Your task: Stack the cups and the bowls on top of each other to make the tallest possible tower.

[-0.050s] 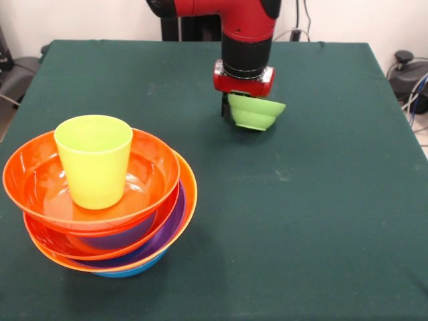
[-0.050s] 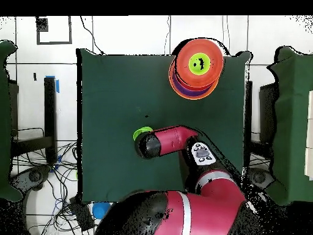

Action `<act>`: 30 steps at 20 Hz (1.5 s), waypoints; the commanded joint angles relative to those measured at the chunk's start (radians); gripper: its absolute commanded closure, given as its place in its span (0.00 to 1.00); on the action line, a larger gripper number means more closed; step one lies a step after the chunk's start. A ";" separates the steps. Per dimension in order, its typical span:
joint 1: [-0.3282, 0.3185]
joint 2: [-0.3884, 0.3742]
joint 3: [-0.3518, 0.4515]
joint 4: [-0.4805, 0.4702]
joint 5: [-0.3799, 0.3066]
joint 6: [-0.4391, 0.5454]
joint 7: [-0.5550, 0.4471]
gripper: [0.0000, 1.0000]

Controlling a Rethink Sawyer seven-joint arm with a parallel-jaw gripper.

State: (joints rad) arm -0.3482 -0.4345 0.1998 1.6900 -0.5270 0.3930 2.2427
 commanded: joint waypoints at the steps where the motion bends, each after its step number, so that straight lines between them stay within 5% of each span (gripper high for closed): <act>1: 0.012 0.049 0.044 -0.047 -0.040 -0.088 -0.002 1.00; 17: -0.141 -0.150 0.184 0.059 0.069 0.058 -0.078 1.00; 23: -0.217 -0.136 0.243 0.029 0.094 0.104 -0.125 1.00; 30: -0.336 -0.210 0.361 0.008 0.241 0.335 -0.181 1.00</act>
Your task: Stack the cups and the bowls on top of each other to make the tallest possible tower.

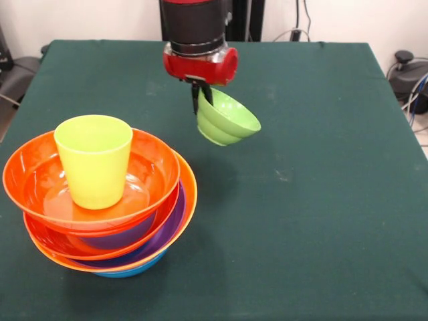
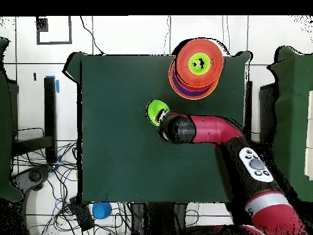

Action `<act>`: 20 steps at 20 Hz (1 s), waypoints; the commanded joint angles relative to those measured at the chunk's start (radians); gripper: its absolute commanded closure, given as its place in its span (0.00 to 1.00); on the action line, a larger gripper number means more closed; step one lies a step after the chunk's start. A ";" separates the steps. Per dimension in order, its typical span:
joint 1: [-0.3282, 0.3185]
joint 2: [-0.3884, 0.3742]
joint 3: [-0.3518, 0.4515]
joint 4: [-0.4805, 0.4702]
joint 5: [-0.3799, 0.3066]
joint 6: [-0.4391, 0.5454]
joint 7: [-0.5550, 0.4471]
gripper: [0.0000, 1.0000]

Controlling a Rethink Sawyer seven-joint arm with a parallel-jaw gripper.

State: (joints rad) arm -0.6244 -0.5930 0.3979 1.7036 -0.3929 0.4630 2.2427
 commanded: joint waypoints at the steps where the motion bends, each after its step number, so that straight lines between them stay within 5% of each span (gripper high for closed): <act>1: -0.076 -0.061 0.182 -0.019 0.136 0.315 -0.185 1.00; 9: -0.138 -0.048 0.246 -0.166 0.246 0.619 -0.218 1.00; 20: -0.174 0.038 0.314 -0.475 0.215 0.811 -0.330 1.00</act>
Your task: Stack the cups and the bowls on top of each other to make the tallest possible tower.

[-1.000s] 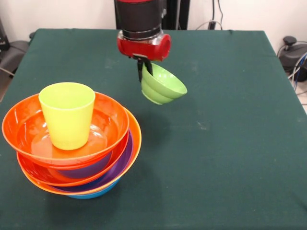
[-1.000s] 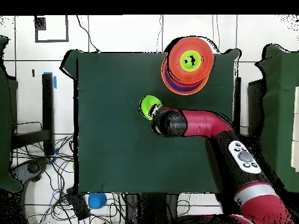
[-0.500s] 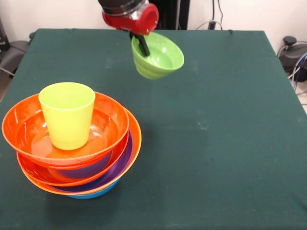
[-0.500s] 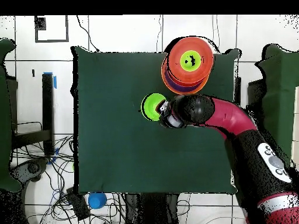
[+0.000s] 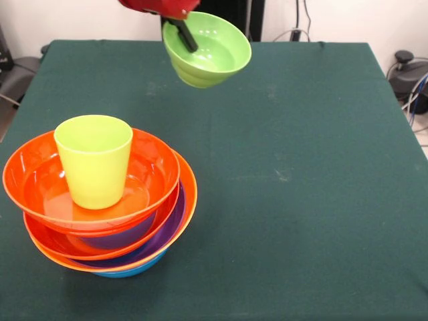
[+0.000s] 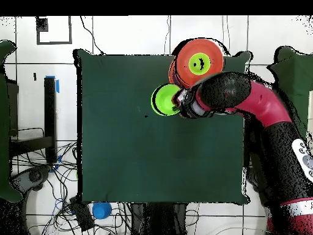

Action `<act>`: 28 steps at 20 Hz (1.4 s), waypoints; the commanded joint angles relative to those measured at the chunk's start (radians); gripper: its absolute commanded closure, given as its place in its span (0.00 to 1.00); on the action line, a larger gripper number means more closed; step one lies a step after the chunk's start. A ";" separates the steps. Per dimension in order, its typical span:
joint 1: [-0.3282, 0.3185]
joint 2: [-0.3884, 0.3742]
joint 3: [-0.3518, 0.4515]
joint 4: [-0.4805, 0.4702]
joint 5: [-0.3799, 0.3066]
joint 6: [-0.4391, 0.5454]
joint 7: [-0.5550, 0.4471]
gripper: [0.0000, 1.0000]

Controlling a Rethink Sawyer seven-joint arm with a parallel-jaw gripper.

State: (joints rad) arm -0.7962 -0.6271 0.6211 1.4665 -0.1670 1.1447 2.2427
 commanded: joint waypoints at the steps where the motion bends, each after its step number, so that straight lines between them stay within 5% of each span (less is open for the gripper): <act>1: -0.006 0.077 0.102 -0.266 -0.012 0.141 -0.337 1.00; 14: 0.031 0.167 0.128 -0.584 -0.063 0.306 -0.381 1.00; 28: -0.010 0.214 0.120 -0.440 -0.047 0.088 -0.409 1.00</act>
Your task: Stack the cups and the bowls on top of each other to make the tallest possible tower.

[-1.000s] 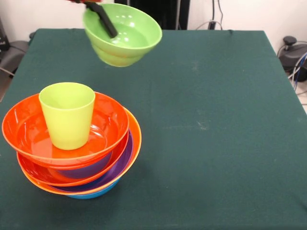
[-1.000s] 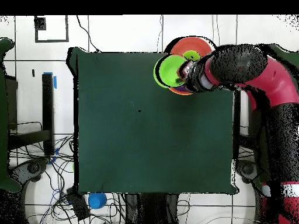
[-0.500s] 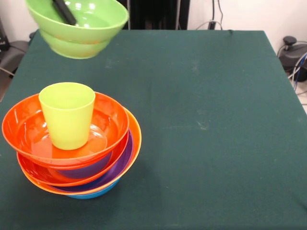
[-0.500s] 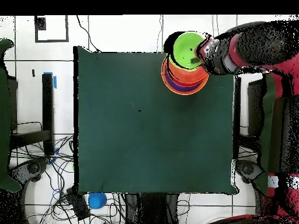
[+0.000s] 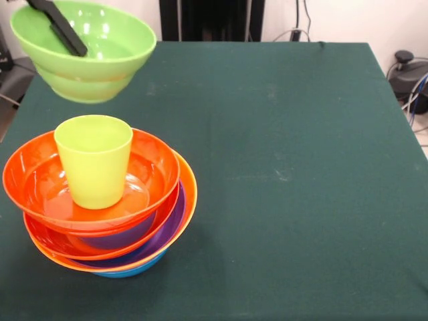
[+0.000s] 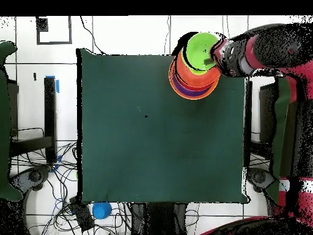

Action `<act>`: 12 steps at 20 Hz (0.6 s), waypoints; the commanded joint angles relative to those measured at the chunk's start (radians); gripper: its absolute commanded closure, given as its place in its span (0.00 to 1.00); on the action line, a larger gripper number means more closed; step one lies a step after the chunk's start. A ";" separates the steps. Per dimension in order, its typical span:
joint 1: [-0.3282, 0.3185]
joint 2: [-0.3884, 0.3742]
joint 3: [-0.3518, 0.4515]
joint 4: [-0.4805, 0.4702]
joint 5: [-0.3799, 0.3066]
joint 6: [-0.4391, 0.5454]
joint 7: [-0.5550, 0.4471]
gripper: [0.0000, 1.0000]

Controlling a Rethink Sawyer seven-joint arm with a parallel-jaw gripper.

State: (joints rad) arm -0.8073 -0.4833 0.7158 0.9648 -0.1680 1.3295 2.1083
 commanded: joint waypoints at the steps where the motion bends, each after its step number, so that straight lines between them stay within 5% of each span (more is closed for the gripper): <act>1: 0.001 0.072 0.024 0.068 -0.046 -0.108 -0.271 1.00; 12: 0.012 0.112 0.011 0.054 -0.065 -0.170 -0.289 1.00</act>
State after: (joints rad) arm -0.8077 -0.3951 0.7158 0.9662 -0.1680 1.1857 2.1001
